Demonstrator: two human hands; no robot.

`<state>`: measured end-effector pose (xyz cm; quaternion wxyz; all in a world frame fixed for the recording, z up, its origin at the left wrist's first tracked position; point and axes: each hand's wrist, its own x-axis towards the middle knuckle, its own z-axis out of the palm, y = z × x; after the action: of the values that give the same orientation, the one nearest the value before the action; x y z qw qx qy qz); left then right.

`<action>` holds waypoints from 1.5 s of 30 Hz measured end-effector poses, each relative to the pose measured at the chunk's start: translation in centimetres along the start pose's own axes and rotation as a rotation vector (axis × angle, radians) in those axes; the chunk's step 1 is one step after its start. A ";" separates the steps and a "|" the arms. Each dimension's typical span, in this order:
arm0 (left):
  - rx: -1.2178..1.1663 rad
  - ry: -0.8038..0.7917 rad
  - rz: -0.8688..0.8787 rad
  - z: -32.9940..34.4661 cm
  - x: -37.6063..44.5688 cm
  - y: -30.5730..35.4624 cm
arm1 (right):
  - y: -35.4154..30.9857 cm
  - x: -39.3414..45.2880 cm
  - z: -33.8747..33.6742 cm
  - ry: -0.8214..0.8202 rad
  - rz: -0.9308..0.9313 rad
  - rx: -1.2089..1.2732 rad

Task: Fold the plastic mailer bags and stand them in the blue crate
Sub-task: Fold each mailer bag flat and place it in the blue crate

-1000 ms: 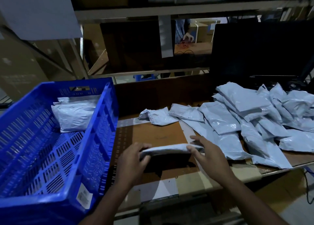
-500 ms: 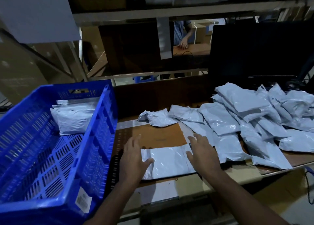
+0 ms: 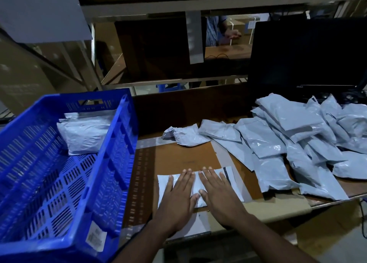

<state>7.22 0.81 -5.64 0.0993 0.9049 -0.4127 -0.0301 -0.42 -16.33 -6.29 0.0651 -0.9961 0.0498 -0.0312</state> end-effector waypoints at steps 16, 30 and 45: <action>0.028 -0.023 -0.141 -0.6 -0.4 0.1 | 1.0 -0.5 -1.2 -0.040 0.083 0.065; -0.151 -0.002 -0.194 -1.1 -0.8 -0.8 | 3.7 -3.0 -2.1 -0.074 0.179 0.113; -0.249 0.108 -0.057 -3.2 -3.4 -0.6 | 2.5 -3.7 -3.8 0.265 0.080 0.355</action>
<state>5.85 4.23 -2.71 0.2317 0.8974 -0.3738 -0.0351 -4.64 -18.87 -3.10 0.2335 -0.9535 0.0911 -0.1675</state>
